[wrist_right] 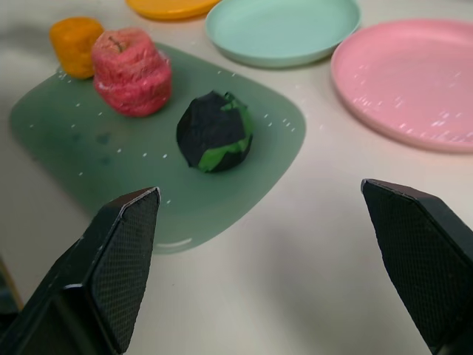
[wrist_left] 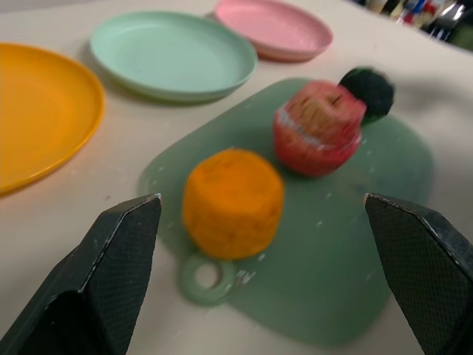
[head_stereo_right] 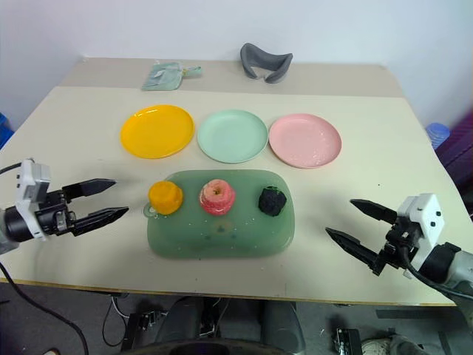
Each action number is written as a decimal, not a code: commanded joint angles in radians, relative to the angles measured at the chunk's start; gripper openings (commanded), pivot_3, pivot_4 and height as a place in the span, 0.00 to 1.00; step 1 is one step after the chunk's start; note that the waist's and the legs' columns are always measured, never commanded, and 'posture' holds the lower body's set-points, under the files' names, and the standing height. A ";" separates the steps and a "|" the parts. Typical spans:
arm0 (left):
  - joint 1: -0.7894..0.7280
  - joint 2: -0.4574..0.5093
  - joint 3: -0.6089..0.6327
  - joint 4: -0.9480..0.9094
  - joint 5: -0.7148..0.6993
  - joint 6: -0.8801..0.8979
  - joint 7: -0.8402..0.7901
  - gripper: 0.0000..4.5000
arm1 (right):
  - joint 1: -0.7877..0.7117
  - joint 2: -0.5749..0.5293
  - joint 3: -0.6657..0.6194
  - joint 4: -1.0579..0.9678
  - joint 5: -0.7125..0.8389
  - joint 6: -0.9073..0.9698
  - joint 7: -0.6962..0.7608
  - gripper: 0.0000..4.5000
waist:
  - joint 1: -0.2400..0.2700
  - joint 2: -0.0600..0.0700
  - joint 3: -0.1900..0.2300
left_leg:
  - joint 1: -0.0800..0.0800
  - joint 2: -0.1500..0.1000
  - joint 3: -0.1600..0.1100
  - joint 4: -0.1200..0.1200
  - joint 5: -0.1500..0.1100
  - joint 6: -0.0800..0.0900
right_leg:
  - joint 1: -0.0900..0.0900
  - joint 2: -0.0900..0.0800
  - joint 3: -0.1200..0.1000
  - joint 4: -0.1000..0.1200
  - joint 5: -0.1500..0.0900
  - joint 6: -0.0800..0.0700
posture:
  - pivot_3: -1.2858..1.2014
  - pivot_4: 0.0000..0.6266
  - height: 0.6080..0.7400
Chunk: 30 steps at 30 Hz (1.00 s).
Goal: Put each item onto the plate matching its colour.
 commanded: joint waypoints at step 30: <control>-0.279 -0.077 -0.273 0.032 0.143 0.101 0.172 1.00 | -0.623 -0.024 0.525 0.188 -0.133 -0.181 0.188 0.99 | 0.002 0.000 0.000 | -0.001 -0.002 0.002 0.001 0.001 0.000 | -0.001 0.001 0.000 0.000 0.001 0.003 | 0.52 0.24 1.00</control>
